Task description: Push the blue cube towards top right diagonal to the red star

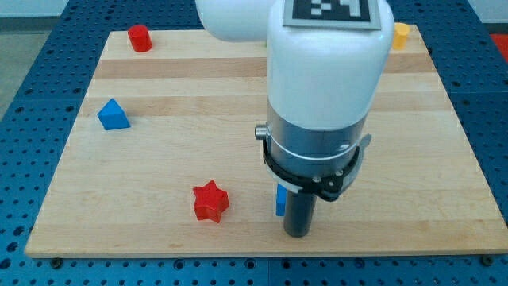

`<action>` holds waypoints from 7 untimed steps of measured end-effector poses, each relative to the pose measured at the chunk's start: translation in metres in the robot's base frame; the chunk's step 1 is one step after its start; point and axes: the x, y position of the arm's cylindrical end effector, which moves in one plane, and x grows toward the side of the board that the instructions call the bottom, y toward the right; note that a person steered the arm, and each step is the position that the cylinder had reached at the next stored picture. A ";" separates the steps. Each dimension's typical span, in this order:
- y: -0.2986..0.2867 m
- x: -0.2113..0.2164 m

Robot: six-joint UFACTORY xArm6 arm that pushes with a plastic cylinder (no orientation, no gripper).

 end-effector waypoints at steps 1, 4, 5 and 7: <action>-0.001 -0.013; -0.042 -0.046; -0.042 -0.073; -0.021 -0.056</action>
